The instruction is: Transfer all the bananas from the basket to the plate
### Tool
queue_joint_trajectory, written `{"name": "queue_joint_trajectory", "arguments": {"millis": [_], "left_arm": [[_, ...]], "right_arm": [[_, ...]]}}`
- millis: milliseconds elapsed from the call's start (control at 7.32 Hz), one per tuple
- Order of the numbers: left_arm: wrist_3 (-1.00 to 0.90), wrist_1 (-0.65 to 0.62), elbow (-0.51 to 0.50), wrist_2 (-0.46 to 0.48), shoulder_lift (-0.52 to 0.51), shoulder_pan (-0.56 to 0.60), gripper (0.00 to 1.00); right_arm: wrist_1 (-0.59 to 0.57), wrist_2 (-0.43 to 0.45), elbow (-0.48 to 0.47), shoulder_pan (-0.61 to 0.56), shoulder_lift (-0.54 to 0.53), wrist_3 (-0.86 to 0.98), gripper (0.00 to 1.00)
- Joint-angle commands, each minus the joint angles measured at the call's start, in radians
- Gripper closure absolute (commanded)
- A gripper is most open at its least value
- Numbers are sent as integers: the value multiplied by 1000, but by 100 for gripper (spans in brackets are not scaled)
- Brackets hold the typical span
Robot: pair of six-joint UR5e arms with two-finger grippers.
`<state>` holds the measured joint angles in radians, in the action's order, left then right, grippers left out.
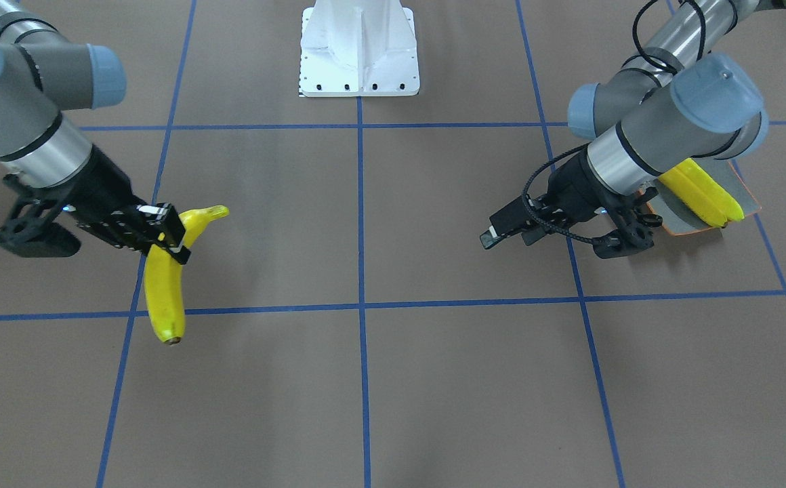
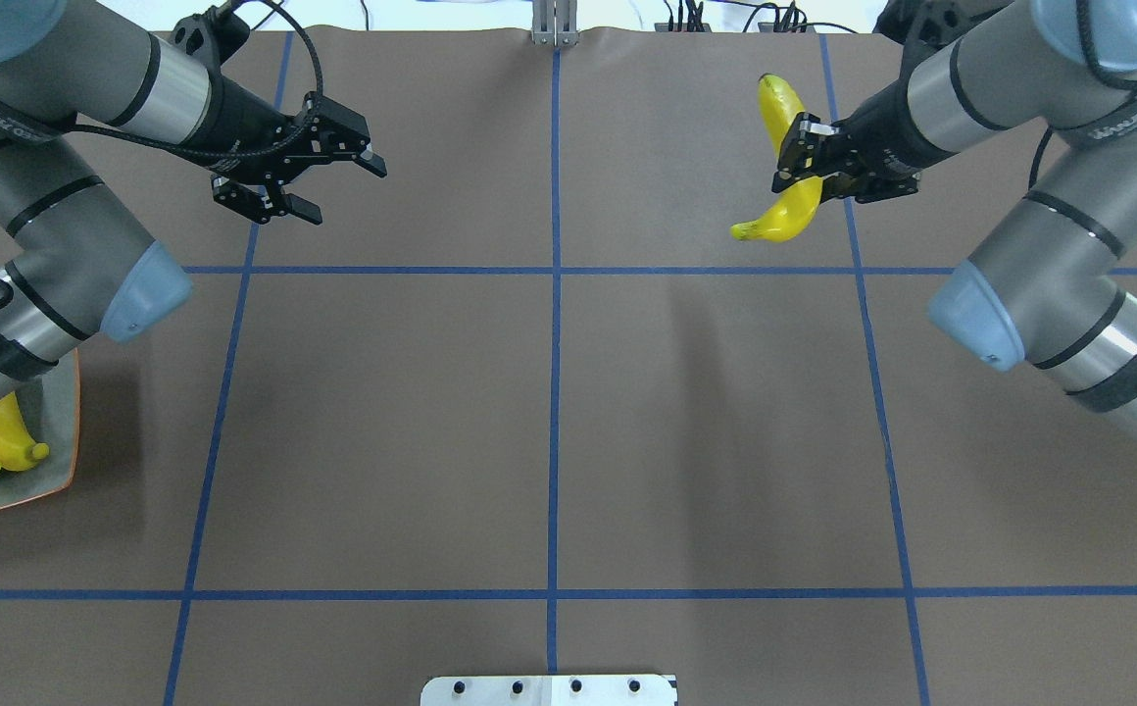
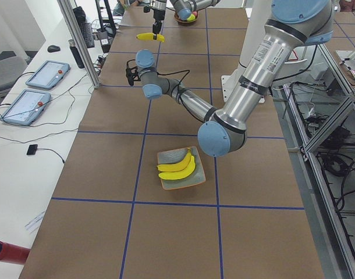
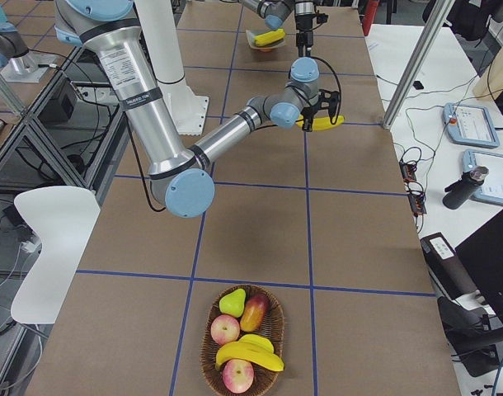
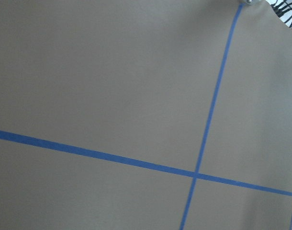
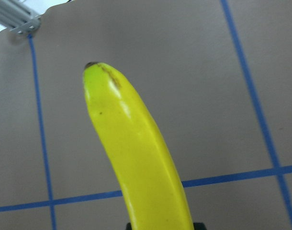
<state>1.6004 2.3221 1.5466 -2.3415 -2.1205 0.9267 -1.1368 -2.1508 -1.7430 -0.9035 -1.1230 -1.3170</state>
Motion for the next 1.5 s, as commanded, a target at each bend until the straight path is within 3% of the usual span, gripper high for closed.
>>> {"name": "queue_joint_trajectory", "arguments": {"millis": [0,273,546,1366], "left_arm": [[79,133,-14,4,-38,-34,0],[104,266,-26,7,-61,-40,0],[156,405,-36,112,-70,-90,0],[233,477,-36,238,-127,-178,1]], "right_arm": [[138,63,5,104,34,-87,100],[141,42,-9,120,63,-94,100],[164,-23,-20,126,80,-94,100],[204,-14,-10,173,147,-200,100]]}}
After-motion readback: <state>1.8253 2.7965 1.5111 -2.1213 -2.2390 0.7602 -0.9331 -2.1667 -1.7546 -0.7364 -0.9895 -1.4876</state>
